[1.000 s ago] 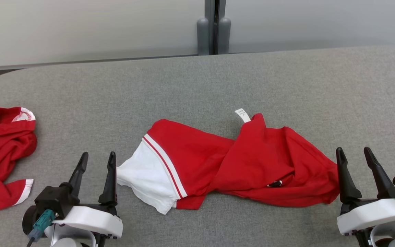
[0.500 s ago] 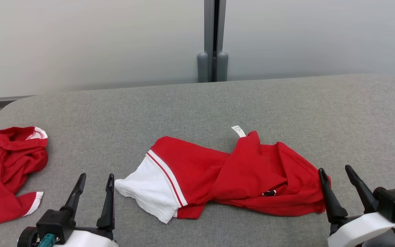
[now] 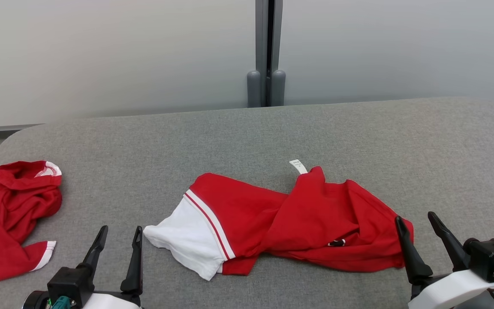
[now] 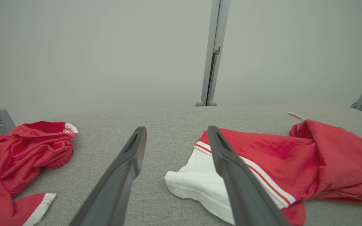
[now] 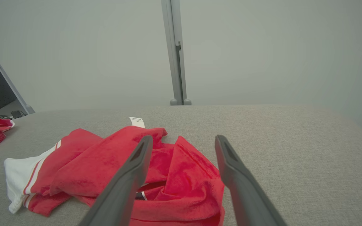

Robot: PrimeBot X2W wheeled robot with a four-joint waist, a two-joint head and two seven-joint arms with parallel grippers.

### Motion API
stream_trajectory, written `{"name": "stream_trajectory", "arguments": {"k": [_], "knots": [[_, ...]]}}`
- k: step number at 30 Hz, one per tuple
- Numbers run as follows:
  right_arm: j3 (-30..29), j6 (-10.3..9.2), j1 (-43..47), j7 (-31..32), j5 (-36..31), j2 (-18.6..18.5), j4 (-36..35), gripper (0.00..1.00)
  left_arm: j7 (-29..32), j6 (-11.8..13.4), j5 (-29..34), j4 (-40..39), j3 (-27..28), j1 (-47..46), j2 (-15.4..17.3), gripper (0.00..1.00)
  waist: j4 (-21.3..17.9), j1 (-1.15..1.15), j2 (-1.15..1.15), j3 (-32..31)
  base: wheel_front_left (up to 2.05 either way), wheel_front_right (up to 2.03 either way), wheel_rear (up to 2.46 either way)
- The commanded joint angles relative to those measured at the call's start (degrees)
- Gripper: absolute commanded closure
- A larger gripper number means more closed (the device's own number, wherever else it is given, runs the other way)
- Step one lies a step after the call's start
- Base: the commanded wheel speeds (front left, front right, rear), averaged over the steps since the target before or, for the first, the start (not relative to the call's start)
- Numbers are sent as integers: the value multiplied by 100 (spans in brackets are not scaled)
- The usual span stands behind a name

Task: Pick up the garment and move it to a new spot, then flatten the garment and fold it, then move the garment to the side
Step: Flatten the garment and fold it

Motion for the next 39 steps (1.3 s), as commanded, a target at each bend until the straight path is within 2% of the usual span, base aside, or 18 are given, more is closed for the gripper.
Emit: {"name": "stream_trajectory", "arguments": {"k": [1,10,19,24,30,35,37,38,39], "knots": [[-4,0,6,26,4,-28,-28,0,-7,-15,-44,11,13,-16,29,0,6,0,0,3,0,0,0],[-88,0,-78,46,21,-22,43,0,-24,-41,-38,55,-25,-161,-3,0,90,0,0,70,0,0,0],[-191,0,-681,132,78,-185,443,0,-47,-177,32,95,-133,-703,-162,0,579,0,0,615,0,0,0],[25,0,-1627,247,151,-387,1123,0,-79,-307,110,197,-180,-1082,-309,0,841,0,0,1052,0,0,0],[550,0,-2799,443,338,-625,2284,0,-93,-499,209,423,-236,-1442,-509,0,1042,0,0,1414,0,0,0],[1062,0,-3540,765,669,-755,3204,0,-91,-631,326,528,-175,-1644,-661,0,1121,0,0,1594,0,0,0],[1431,0,-3799,1116,939,-811,3609,0,-86,-702,396,567,-110,-1719,-729,0,1135,0,0,1640,0,0,0],[1530,0,-3862,1231,1046,-819,3713,14,-87,-720,432,584,-88,-1721,-748,0,1137,0,0,1643,0,0,0],[1603,0,-3916,1307,1109,-853,3791,51,-86,-748,460,605,-62,-1722,-772,0,1136,0,0,1646,0,0,0]]}}
